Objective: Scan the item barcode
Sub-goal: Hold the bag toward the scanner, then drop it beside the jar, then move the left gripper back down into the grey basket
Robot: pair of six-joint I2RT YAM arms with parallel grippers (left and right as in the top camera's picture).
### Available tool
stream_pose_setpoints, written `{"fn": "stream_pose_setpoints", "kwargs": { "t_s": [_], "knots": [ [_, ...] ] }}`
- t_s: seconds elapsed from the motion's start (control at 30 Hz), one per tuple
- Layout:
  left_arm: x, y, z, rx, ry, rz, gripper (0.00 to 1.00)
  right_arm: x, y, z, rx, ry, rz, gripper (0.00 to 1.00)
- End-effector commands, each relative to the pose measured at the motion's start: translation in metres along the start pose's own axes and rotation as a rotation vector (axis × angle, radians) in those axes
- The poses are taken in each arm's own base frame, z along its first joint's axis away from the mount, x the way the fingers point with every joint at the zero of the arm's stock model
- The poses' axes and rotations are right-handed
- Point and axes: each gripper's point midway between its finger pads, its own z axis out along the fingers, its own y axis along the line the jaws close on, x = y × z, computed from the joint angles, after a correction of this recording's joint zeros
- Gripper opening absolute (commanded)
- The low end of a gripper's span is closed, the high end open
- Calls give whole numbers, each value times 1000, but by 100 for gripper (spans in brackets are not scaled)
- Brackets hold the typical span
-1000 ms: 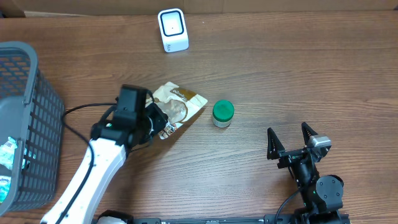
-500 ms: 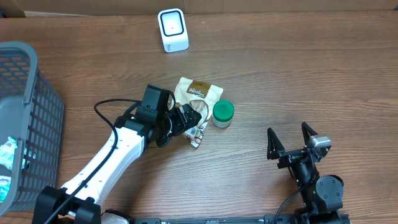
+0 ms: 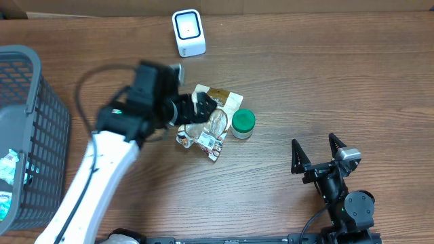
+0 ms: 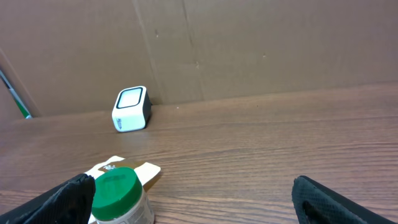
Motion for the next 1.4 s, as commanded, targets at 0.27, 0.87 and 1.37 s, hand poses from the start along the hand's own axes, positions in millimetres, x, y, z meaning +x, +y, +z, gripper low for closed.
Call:
{"fn": "stream_pose_setpoints", "kwargs": {
  "t_s": [0.27,0.87,1.37],
  "knots": [
    [-82,92,-195,-399,-333,-18,99,1,-1,0,4,-8,-1,100],
    [2,301,-283,-800,-418,-901,90,1,-1,0,4,-8,-1,100],
    [59,402,-234,-1027,-42,-863,89,1,-1,0,4,-8,-1,100]
  ]
}}
